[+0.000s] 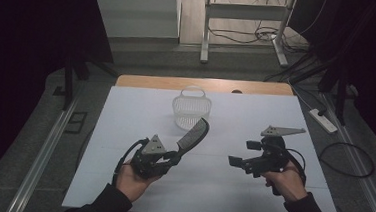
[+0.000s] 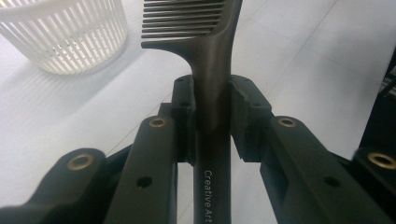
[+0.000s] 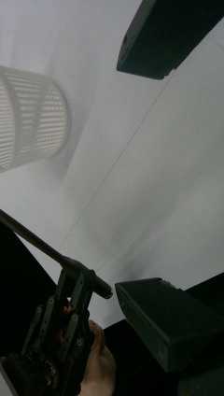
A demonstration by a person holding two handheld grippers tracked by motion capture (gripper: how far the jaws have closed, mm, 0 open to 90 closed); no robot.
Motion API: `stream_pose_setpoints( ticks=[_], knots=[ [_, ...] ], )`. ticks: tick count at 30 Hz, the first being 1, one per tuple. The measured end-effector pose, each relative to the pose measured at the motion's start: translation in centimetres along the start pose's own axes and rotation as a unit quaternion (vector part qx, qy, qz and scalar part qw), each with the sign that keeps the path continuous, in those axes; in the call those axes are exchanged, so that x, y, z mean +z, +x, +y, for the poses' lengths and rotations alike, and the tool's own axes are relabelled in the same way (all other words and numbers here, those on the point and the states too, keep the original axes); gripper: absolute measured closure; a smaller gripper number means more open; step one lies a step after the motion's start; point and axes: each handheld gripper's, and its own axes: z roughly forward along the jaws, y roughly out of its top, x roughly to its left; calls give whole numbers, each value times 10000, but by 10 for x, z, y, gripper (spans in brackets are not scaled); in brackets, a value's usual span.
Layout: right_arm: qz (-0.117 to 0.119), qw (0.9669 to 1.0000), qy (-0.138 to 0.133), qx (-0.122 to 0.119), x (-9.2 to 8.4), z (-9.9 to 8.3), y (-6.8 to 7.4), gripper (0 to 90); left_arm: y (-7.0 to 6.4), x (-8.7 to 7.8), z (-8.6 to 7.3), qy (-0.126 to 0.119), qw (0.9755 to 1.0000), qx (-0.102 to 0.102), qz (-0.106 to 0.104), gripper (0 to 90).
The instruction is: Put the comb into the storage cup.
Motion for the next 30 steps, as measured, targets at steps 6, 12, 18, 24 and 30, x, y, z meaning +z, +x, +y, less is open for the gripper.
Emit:
stream_pose_setpoints(
  ticks=[6,12,18,24,30],
  knots=[
    [35,10000,65,65,8,8,2,0,-2,3,3,-2,10000,19,-27,727],
    [180,9997,59,161,15,16,1,0,-3,6,5,-22,10000,47,-34,727],
    [332,9991,97,230,25,22,2,0,-5,9,7,-29,10000,75,-28,727],
    [373,9988,204,224,33,28,4,0,-6,12,10,-22,9999,108,-26,727],
    [382,9984,301,295,40,37,6,0,-9,15,12,-11,9999,161,-40,727]
  ],
)
